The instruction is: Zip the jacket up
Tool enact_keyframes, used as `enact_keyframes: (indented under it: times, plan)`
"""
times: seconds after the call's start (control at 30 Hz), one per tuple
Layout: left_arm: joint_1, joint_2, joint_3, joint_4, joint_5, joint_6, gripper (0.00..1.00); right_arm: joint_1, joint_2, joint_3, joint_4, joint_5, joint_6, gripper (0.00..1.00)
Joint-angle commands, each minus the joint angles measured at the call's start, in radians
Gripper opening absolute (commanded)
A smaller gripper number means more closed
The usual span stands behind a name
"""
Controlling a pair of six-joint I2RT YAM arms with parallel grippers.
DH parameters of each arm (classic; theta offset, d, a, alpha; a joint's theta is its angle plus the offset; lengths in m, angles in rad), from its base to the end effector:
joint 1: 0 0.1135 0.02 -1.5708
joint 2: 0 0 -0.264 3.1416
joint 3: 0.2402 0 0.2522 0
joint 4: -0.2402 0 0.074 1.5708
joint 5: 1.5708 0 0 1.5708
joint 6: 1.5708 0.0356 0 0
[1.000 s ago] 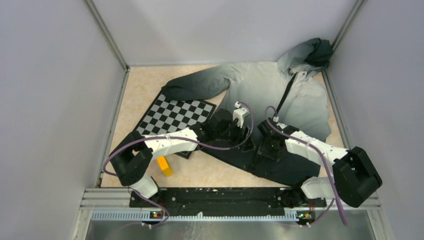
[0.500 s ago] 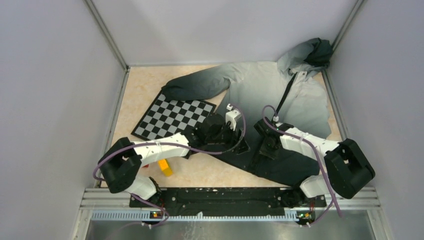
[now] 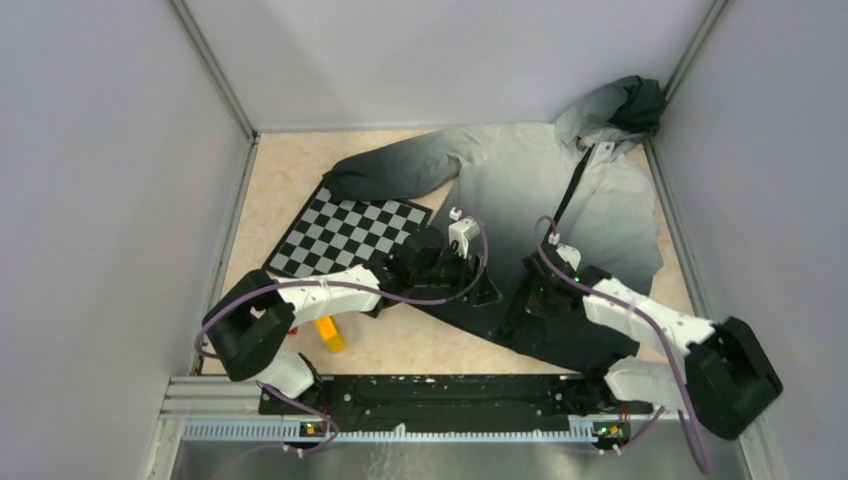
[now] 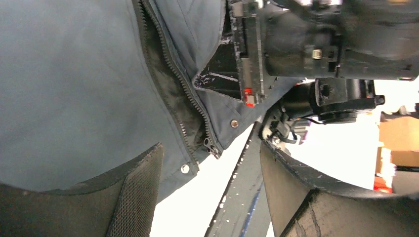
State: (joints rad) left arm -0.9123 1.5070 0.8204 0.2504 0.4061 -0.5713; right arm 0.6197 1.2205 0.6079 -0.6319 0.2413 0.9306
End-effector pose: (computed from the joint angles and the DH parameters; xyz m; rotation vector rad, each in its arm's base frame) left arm 0.1892 -0.2675 0.2230 0.6645 2.1408 -1.2941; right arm 0.1670 0.1087 0.1669 0.4784 2.6992 0.0784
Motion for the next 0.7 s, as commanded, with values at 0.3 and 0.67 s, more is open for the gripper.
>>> enact_keyframes:
  times: [0.3,0.67]
  plan:
    - [0.027,0.235,0.035,0.35,0.271,-0.25,0.73,0.003,-0.487,-0.181,0.267,-0.089,-0.252,0.0]
    - [-0.01,0.332,0.064,0.452,0.357,-0.289,0.69,0.003,-0.625,-0.251,0.346,-0.058,-0.284,0.0]
